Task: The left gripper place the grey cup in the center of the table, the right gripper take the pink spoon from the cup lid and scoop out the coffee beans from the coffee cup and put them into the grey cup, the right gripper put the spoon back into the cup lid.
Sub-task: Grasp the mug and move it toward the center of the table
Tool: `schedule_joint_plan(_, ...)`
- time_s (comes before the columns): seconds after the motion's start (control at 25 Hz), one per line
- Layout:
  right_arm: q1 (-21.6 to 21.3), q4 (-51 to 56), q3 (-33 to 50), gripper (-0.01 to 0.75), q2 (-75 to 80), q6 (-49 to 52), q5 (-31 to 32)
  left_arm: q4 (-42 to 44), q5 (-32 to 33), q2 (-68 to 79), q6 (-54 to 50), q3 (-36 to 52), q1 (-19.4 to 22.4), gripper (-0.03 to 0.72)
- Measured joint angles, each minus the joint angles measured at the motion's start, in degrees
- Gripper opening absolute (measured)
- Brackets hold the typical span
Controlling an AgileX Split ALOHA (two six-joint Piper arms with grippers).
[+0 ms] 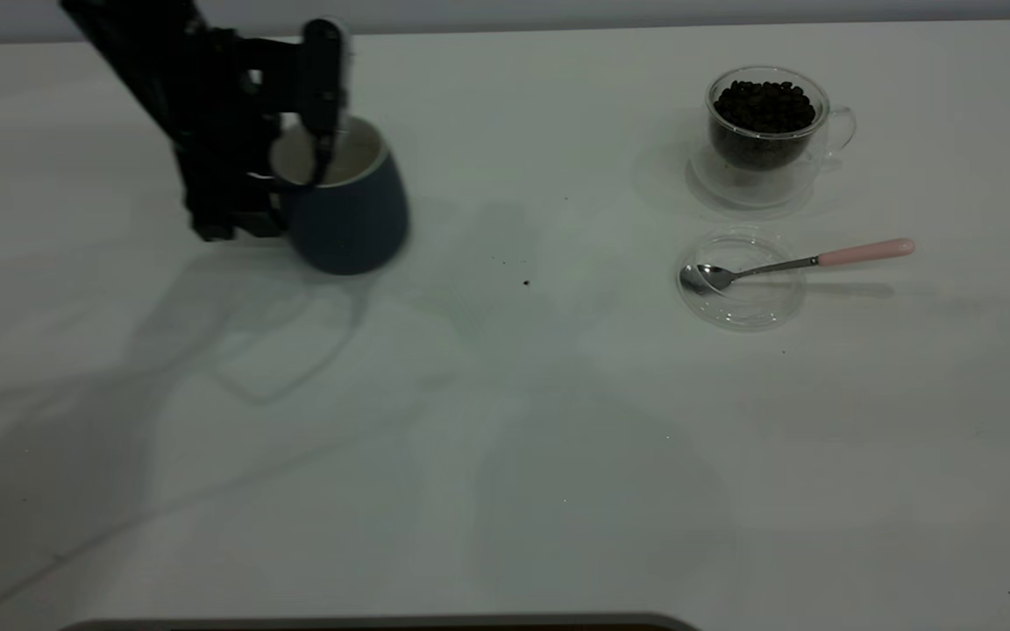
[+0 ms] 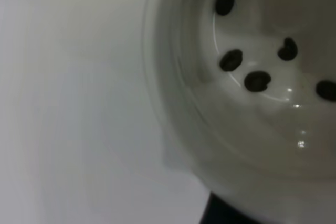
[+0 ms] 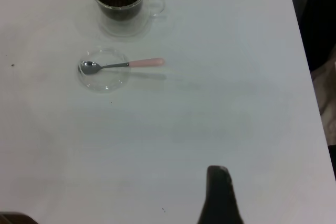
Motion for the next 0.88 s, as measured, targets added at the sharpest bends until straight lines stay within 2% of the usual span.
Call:
schedule_joint_plan(0.36,0.0,0.0,0.0,0.587,0.0,0.0,0.0,-6.0,-1.7,0.0,0.1,0.0,-6.9,0.567)
schedule_joint_plan(0.56,0.0,0.0,0.0,0.587,0.0,0.0,0.0,-7.1,-2.9,0.0,-1.9,0.0,-7.3,0.567)
schedule_joint_plan(0.88,0.0,0.0,0.0,0.587,0.0,0.0,0.0,-7.1,9.2,-7.6,-4.5,0.0,-5.9,0.567)
